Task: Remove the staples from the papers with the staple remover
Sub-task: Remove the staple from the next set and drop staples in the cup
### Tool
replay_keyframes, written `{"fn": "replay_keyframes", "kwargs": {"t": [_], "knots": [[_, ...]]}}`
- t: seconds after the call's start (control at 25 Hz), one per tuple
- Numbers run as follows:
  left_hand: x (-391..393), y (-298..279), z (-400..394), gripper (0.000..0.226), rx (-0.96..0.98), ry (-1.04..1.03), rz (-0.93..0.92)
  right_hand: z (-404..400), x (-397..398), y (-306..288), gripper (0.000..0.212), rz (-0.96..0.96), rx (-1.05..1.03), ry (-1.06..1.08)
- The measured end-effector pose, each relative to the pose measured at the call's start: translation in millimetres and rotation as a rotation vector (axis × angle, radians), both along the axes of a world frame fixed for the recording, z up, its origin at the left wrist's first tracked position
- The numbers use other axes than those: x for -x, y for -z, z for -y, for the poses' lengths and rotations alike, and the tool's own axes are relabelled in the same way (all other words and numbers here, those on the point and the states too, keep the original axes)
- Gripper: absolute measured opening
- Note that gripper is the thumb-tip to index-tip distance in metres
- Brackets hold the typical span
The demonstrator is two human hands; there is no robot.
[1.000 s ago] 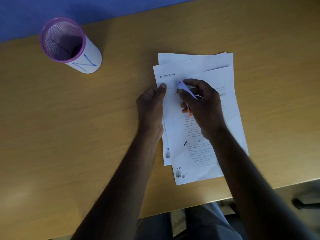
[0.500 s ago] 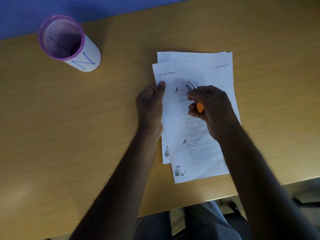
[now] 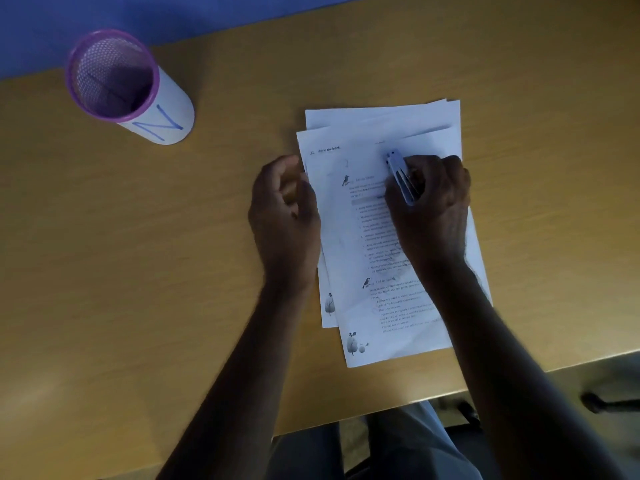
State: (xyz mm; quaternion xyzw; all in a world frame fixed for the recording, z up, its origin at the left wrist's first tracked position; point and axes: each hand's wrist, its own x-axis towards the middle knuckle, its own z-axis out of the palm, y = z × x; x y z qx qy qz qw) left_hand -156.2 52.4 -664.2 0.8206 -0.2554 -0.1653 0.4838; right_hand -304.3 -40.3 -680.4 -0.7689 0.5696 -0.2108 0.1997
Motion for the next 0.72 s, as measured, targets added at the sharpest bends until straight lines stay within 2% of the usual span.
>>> {"fn": "replay_keyframes", "kwargs": {"t": [0.12,0.24,0.36,0.56,0.72], "knots": [[-15.4,7.2,-14.5,0.039,-0.149,0.244,0.367,-2.0,-6.2,-12.9,0.042,-0.082,0.021,0.019],[-40.2,16.8,-28.3,0.051,-0.390,0.332,0.582,-5.7,-20.9,-21.5,0.031,0.052,0.178,-0.156],[-67.3,24.6,-46.4,0.064,-0.551,0.328,0.659,-5.1,-38.0,-18.1,0.024,0.104,0.036,-0.283],[-81.6,31.7,-60.2,0.067,-0.565,0.331,0.716,6.7,-50.0,-6.6,0.021,-0.002,-0.028,-0.271],[-79.3,31.0,-59.1,0.067,-0.572,0.320,0.722,13.6,-54.3,-8.7,0.008,-0.039,-0.054,-0.306]]}}
